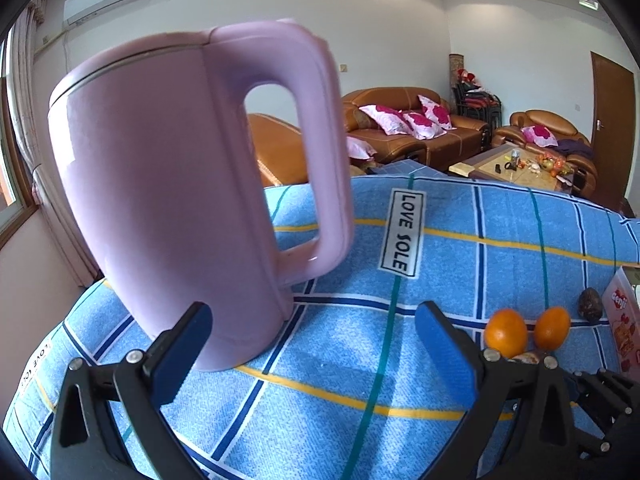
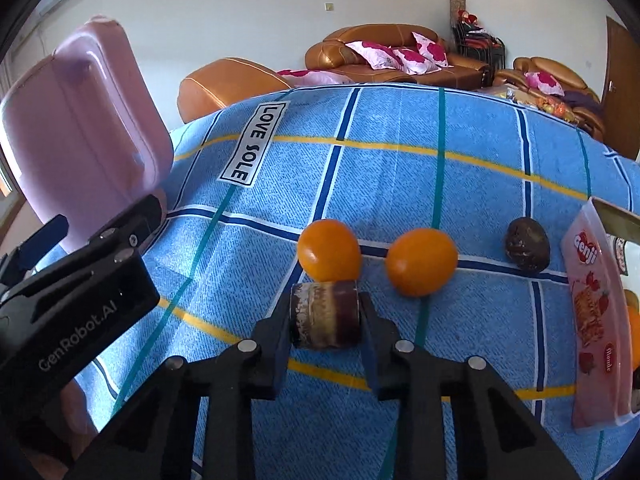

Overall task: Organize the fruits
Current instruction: 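Grasp the dark round fruit with the left gripper while the right holds the cylindrical cake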

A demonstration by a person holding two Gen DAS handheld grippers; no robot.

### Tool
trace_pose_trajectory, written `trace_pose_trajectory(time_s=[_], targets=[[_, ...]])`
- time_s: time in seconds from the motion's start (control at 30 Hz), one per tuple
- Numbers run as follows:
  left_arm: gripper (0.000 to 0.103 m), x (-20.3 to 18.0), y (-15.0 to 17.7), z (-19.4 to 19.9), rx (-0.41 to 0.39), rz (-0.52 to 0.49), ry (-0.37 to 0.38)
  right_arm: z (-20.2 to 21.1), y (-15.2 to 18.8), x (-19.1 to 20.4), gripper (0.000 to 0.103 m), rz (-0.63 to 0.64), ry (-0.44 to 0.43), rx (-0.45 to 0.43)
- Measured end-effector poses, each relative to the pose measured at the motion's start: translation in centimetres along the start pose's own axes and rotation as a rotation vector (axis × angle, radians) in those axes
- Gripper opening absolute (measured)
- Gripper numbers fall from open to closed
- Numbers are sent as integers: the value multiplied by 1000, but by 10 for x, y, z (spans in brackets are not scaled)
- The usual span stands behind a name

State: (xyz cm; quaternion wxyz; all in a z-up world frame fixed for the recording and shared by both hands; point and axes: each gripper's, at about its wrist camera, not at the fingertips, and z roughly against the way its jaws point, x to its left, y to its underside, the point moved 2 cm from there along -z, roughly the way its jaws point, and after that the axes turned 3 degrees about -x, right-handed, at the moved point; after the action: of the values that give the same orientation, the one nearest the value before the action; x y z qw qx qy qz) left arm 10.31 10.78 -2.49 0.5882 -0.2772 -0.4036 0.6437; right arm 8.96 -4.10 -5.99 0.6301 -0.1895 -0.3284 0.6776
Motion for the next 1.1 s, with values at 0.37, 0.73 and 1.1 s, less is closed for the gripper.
trace_pose_trajectory(time_s=[0.37,0.73,1.1], targets=[[103,-39,1,25,-99,-69,282,122,10,-67,32,-5,88,-367],[91,-154,-18,42,-58,-346,537,170,16,-144,32,-80,253,-540],[59,-224,0,11,78,-554,623,190,16,-170,32,-162,237,-553]])
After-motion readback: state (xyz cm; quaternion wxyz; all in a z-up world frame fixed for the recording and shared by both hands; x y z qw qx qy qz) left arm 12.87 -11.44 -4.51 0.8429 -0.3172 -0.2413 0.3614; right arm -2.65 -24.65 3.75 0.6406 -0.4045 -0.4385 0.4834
